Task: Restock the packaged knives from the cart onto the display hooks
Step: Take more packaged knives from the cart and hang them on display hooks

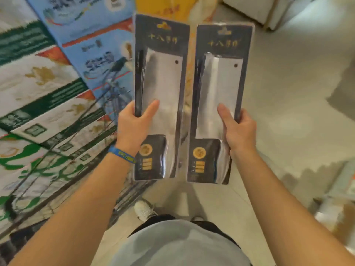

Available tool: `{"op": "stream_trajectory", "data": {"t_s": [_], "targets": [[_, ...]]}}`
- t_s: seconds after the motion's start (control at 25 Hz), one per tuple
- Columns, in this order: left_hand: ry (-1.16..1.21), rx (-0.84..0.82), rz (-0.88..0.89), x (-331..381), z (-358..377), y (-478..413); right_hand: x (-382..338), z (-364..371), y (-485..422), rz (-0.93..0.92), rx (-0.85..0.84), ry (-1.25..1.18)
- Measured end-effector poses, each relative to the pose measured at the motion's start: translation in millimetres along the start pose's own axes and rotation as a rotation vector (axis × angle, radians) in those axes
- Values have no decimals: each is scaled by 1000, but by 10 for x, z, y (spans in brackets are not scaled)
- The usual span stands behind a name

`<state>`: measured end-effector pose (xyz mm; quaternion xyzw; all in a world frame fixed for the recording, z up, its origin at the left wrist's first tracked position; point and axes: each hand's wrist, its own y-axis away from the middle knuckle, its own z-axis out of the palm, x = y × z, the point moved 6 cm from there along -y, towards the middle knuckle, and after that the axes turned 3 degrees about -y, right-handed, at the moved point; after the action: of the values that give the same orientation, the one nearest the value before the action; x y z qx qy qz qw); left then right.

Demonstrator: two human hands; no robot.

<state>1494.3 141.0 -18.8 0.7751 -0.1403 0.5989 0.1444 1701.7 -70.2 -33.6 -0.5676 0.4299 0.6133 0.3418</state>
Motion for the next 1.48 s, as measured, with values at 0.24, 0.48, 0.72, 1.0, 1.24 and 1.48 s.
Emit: {"op": "stream_trajectory", "data": {"t_s": [0.24,0.48,0.72,1.0,1.24,1.48], "targets": [[-37,-277,119,595,1538,528,-296,-1941,41,-52,298,-1],[-34,-562,113,1136,3013,917,-370,-3250,287,-49,712,29],[-74,-886,179,1358,4518,1346,-188,-4209,628,22,1056,-1],[-100,-1238,184,1495,5951,1672,-232,-4748,850,124,1428,-63],[-154,-1538,254,1580,6741,2677,-126,-4958,1372,188,1699,-116],[4,-1736,474,2452,7342,4173,-699,-5666,2162,104,2052,-11]]}}
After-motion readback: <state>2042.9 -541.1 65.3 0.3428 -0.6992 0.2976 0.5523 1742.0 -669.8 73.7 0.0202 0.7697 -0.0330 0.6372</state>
